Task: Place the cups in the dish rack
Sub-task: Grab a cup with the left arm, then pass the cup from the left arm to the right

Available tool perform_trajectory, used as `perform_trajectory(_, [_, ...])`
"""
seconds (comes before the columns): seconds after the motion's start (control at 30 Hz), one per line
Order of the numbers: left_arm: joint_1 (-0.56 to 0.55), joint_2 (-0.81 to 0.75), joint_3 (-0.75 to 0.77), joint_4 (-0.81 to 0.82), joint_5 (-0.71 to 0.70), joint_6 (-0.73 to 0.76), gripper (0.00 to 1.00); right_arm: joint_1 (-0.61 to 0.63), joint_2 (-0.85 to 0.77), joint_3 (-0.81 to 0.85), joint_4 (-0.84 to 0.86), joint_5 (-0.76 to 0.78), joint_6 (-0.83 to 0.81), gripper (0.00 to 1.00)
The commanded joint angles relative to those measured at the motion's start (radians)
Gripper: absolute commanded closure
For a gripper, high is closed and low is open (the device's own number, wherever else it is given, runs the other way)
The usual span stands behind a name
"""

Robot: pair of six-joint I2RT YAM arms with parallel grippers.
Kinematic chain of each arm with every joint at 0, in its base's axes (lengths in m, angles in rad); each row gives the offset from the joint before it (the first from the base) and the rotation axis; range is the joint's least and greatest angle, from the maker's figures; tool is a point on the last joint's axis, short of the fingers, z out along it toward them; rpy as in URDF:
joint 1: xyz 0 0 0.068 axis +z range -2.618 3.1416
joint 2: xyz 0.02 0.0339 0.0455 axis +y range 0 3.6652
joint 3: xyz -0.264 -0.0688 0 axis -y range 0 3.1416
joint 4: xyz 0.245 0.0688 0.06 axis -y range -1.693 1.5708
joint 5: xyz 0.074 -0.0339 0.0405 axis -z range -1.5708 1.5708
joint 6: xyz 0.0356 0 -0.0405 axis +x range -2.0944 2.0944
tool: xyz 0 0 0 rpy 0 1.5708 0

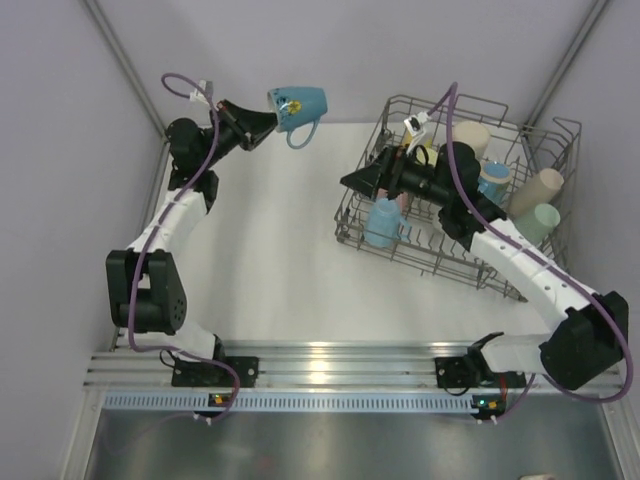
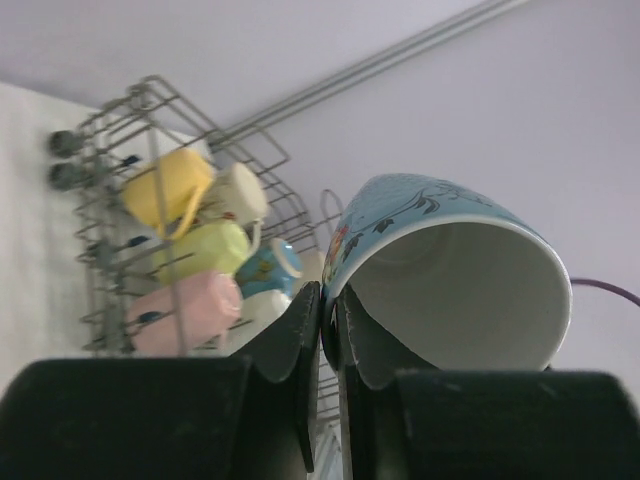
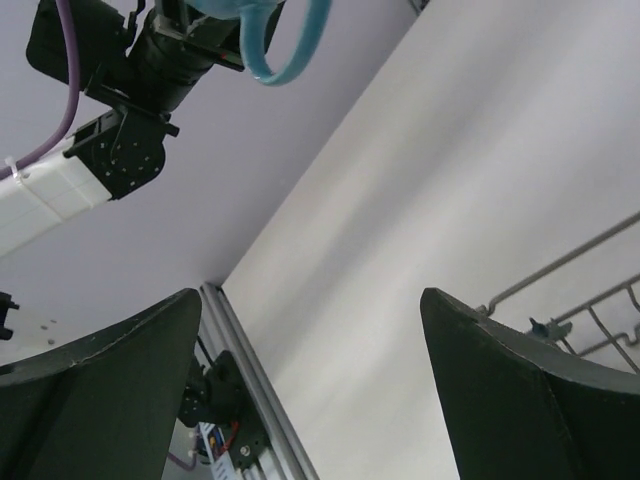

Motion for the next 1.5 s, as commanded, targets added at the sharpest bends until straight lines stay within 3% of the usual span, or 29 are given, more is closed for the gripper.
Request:
perform_trajectory(0.0, [-0.040,-0.092,-0.022,0.264,0.066,-0.180,1.00,0.024,0.045,0.043,0.294,-0.080,0.089,0.09])
perform_trajectory(0.3, [-0.163,-0.175,-0.100,0.311,0.037,-0.199,1.00,0.076,0.160,0.048,0.489,-0.123,0.189,0.09])
perform_trajectory(0.47, [-0.192,-0.179,-0.115,0.321,0.019,-0.190,1.00,0.092,0.146,-0.029,0.716,-0.129,0.273,0.09])
perform_trajectory(0.63, [-0.216,-0.173,-0.134,0.373,0.006,-0.210,1.00,0.092,0.123,-0.037,0.698,-0.103,0.260,0.09])
perform_trajectory(0.8, [-0.262,-0.167,-0.163,0.425,-0.003,-0.245,1.00,0.092,0.143,-0.017,0.716,-0.106,0.258,0.31])
perform_trajectory(0.9, [-0.291,-0.178,-0.197,0.430,-0.014,-0.230,1.00,0.092,0.151,-0.037,0.794,-0.121,0.306,0.52])
perform_trajectory(0.93, [-0.301,-0.185,-0.215,0.431,-0.011,-0.228,1.00,0.090,0.146,-0.046,0.813,-0.120,0.315,0.66])
perform_trajectory(1.1, [-0.302,-0.210,-0.255,0.427,0.006,-0.199,1.00,0.084,0.108,-0.087,0.820,-0.112,0.301,1.00])
perform_trajectory(1.17, [-0.302,-0.222,-0.247,0.334,0.017,-0.142,0.85,0.075,0.062,-0.113,0.778,-0.088,0.269,1.00])
perform_trajectory(1.23, [-0.302,-0.236,-0.253,0.299,0.014,-0.102,0.59,0.054,0.027,-0.135,0.718,-0.069,0.235,1.00])
perform_trajectory(1.33, [-0.302,-0.267,-0.256,0.244,0.002,-0.049,0.40,0.000,-0.056,-0.153,0.600,-0.078,0.176,1.00])
perform_trajectory(1.43, [-0.302,-0.291,-0.252,0.158,-0.021,0.017,0.34,-0.074,-0.149,-0.144,0.427,-0.057,0.084,1.00])
perform_trajectory(1.47, [-0.302,-0.293,-0.250,0.143,-0.024,0.030,0.31,-0.095,-0.192,-0.121,0.256,-0.040,0.056,1.00])
